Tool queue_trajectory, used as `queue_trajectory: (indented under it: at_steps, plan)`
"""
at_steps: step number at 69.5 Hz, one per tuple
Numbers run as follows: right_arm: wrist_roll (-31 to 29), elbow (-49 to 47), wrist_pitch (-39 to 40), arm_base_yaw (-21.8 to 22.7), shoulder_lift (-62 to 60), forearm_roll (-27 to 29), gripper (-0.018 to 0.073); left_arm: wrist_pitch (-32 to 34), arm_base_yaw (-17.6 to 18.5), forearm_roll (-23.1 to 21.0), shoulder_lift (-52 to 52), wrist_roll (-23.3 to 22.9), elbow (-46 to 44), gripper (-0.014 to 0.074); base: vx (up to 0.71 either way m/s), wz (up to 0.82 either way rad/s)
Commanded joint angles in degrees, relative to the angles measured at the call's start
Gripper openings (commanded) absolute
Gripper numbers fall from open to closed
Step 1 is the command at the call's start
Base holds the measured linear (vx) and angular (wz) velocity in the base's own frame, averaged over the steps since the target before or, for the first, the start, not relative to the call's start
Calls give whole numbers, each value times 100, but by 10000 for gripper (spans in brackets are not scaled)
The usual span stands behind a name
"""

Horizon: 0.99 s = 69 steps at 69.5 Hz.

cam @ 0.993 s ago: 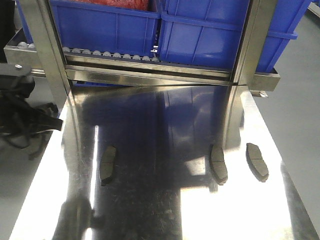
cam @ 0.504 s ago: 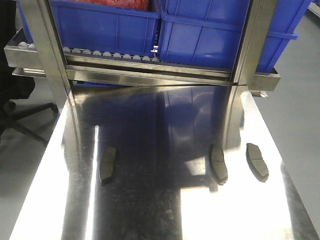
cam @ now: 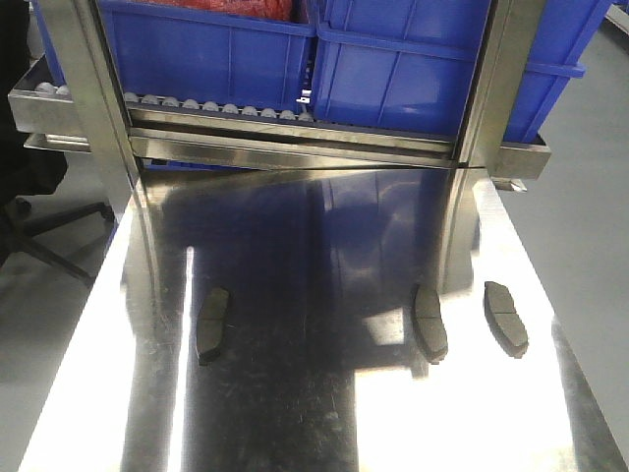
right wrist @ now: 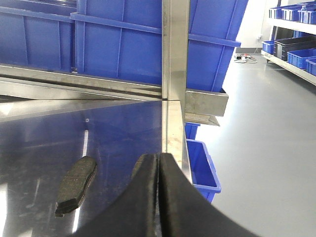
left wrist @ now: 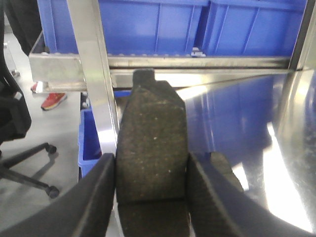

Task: Move and align brake pads A on conveyor
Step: 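Lift the brake pad with the left gripper and hold it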

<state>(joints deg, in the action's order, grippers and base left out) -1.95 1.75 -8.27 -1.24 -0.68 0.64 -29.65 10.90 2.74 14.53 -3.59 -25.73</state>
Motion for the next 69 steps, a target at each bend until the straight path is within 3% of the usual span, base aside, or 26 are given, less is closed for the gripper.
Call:
queue_trajectory:
  at_steps: [1, 61, 69]
  plan:
    - [-17, 19, 431, 40, -87, -27, -10, 464, 21, -31, -15, 3, -140, -6, 0, 0]
    - [-17, 19, 437, 40, -82, -27, -10, 464, 21, -31, -15, 3, -140, -6, 0, 0]
    - [-17, 13, 939, 40, -82, -33, -10, 464, 21, -31, -15, 3, -140, -6, 0, 0]
